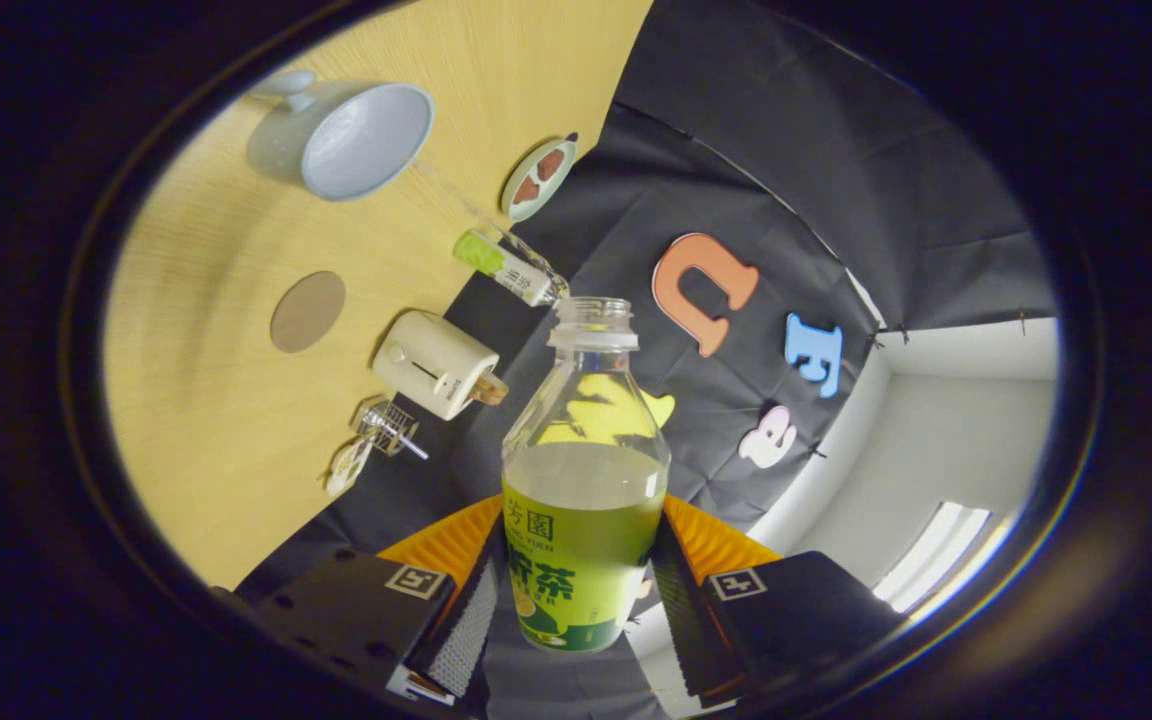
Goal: Take the bottle from table, then pour the juice into the cup, finally place the bottle on the coaster
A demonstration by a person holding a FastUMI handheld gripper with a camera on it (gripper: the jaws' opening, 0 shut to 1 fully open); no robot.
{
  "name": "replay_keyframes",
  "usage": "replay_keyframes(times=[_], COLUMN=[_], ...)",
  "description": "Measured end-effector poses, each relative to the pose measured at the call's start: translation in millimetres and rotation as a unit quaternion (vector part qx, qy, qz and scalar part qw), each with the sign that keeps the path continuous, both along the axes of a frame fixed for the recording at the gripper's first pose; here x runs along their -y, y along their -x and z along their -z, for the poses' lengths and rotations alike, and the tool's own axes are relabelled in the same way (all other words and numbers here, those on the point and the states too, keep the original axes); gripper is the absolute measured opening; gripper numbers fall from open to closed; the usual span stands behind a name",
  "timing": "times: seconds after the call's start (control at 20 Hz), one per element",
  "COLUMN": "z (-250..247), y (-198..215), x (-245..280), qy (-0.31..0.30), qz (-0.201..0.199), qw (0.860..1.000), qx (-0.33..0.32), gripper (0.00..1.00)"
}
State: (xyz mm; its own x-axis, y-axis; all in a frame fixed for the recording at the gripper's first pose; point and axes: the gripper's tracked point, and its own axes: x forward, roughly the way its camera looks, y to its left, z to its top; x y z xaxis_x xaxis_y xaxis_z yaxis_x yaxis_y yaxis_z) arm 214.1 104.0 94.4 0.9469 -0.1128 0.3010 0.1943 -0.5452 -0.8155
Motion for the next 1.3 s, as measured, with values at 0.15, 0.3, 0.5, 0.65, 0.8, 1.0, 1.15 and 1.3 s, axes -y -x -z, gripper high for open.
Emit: replay_keyframes(times=[0.15,0.3,0.5,0.65,0.8,1.0,1.15,1.3], z=[-8.9,-13.7,-16.2,-17.6,-18.9,-21.3,-27.6,-40.7], y=[0.7,0.5,-1.2,1.0,0.3,2.1,2.6,7.1], x=[-3.9,-5.1,-7.5,-10.0,-12.5,-14.2,-11.5,-13.1], qy=[0.019,0.041,0.052,0.061,0.065,0.072,0.068,0.064], qz=[-0.006,-0.003,-0.004,-0.013,-0.027,-0.031,-0.025,-0.023], qw=[1.0,0.999,0.998,0.997,0.996,0.995,0.995,0.995], qx=[0.016,0.029,0.04,0.045,0.056,0.062,0.067,0.075], gripper=[0.8,0.8,0.8,0.8,0.8,0.8,0.8,0.8])
